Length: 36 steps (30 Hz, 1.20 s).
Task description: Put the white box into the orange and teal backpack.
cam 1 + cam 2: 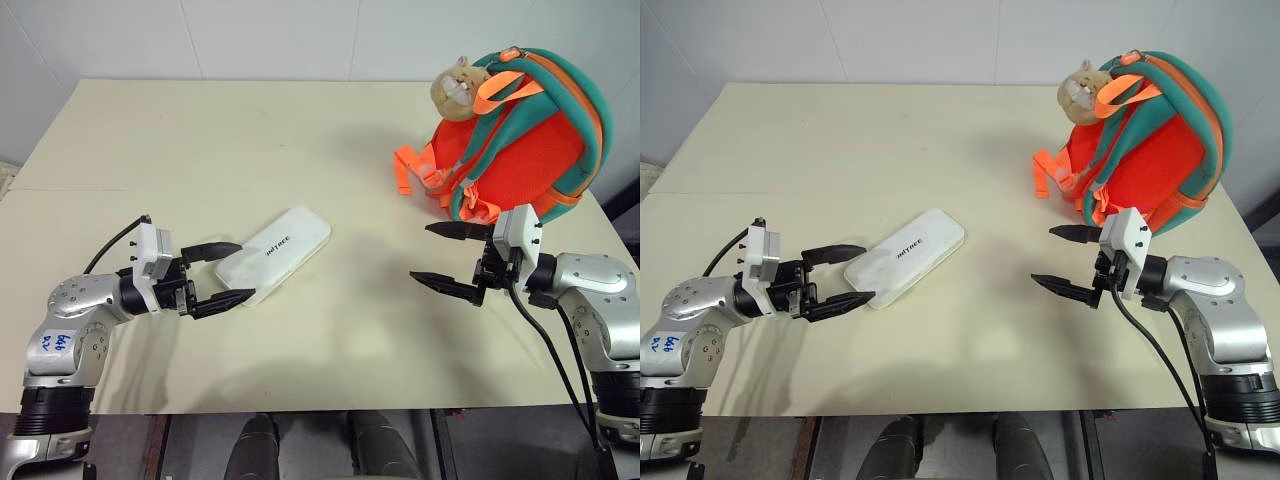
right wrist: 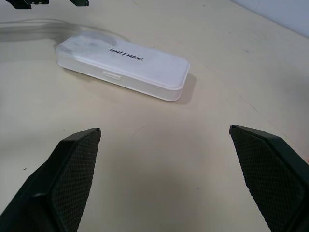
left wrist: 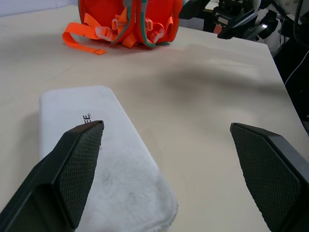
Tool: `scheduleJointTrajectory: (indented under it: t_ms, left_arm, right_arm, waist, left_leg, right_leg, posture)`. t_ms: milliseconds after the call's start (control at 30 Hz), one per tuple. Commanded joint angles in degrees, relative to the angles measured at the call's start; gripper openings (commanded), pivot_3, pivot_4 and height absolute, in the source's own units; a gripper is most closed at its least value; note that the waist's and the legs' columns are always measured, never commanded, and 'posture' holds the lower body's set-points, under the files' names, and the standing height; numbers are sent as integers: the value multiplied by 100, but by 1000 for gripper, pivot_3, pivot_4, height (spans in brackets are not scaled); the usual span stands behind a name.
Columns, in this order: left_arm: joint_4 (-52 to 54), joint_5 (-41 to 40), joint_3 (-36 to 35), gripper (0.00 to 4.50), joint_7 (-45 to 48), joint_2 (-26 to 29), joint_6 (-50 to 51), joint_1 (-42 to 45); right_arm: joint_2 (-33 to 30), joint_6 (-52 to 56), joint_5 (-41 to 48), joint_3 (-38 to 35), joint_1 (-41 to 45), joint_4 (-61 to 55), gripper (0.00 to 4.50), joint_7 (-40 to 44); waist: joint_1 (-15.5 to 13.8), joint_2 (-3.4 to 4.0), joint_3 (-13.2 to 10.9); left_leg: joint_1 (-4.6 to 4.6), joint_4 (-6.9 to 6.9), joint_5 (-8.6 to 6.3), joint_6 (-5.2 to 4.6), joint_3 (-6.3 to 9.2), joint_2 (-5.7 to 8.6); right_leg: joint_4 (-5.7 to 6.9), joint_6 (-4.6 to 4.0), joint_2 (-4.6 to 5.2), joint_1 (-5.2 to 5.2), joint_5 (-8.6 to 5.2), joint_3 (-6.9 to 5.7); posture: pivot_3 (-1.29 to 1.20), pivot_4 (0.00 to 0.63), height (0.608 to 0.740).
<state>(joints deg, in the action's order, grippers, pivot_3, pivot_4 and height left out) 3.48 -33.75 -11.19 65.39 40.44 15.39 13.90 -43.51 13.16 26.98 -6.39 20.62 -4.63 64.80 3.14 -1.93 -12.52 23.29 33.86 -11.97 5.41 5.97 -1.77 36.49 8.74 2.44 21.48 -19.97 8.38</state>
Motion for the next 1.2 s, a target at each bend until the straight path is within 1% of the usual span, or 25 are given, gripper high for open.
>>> scheduleJointTrajectory:
  t_ms: [33,167,333,533,600,633,700,767,867,933,1033,1067,1100,1200]
  left_arm:
    - [172,-36,-148,4476,-18,-3,-147,1]
    - [53,20,-227,4476,-127,-74,-338,-32]
    - [36,73,-294,4476,-188,-76,-463,-111]
    - [727,-144,-856,4476,-486,72,-247,-934]
    - [879,-80,-1070,4085,-622,94,-280,-1231]
    - [933,-58,-1180,3857,-667,88,-304,-1394]
    - [1102,-35,-1414,3252,-856,72,-269,-1653]
    - [1299,-157,-1599,2605,-1030,68,-93,-1853]
    - [1323,51,-1627,1672,-1235,-6,-72,-2240]
    - [1456,102,-1598,1106,-1396,-76,18,-2509]
    - [1668,228,-1571,101,-1735,-239,45,-2809]
    - [1746,295,-1551,0,-1900,-321,61,-2882]
    - [1810,369,-1537,0,-2086,-406,77,-2933]
    - [1954,550,-1471,0,-2635,-669,182,-2982]
  right_arm:
    - [21,-155,-32,34,178,63,4500,105]
    - [123,-184,-99,141,349,154,4500,78]
    - [221,-155,-117,364,638,253,4500,263]
    - [510,-272,-182,643,990,553,4500,484]
    - [675,-406,-261,753,1176,863,4500,568]
    - [760,-492,-323,803,1231,1000,4321,568]
    - [881,-669,-455,903,1385,1282,3899,612]
    - [1018,-884,-639,1004,1652,1664,3226,638]
    - [1325,-1417,-1026,1191,2121,2572,2236,608]
    - [1580,-1816,-1252,1269,2483,3350,1613,579]
    - [1910,-2396,-1570,1328,2974,4428,535,492]
    - [2013,-2588,-1677,1325,3147,4787,191,433]
    - [2125,-2745,-1793,1325,3342,5156,39,334]
    - [2413,-3133,-2149,1349,3889,6103,39,-17]
  waist:
    - [0,0,0]
    - [2,0,0]
    - [10,2,-1]
    - [28,2,-1]
    - [25,4,-2]
    - [22,4,-2]
    - [24,3,-2]
    - [24,3,-2]
    - [29,5,-3]
    - [56,5,-3]
    - [90,5,-3]
    - [96,5,-3]
    - [115,6,-4]
    - [163,7,-4]
  left_leg:
    - [0,1,0,0,0,0]
    - [-1,3,0,0,0,0]
    - [-1,2,0,0,-1,-1]
    - [0,-1,-1,-1,-2,-2]
    - [0,-1,-1,-1,-2,-1]
    - [-2,0,-1,-1,-2,-2]
    - [-4,1,0,-1,-3,-1]
    - [-4,0,-1,-1,-5,-1]
    - [-4,0,-1,-1,-6,-1]
    - [-6,0,0,0,-8,-1]
    - [-7,-5,-1,0,-8,-2]
    - [-6,-7,-1,0,-8,-2]
    - [-5,-9,-1,1,-8,-1]
    - [-6,-8,-1,1,-7,-1]
  right_leg:
    - [1,0,0,0,0,0]
    - [3,0,0,0,0,0]
    - [2,0,-1,1,0,1]
    - [0,-1,0,2,0,3]
    - [1,-1,1,3,-1,2]
    - [2,-1,1,2,0,3]
    - [2,-2,1,0,0,3]
    - [1,-2,1,1,-1,4]
    - [1,-3,3,2,-1,5]
    - [1,-3,2,2,-1,6]
    - [0,-6,2,2,-3,5]
    - [-1,-6,2,4,-3,5]
    - [-1,-6,3,4,-3,5]
    - [2,-7,3,4,-3,4]
  posture:
    - [0,150,740]
    - [0,150,740]
    - [0,150,740]
    - [0,150,740]
    - [0,150,740]
    - [0,150,740]
    - [0,150,740]
    - [0,150,740]
    - [0,150,740]
    - [0,150,740]
    - [0,150,740]
    - [0,150,740]
    - [0,150,740]
    - [0,150,740]
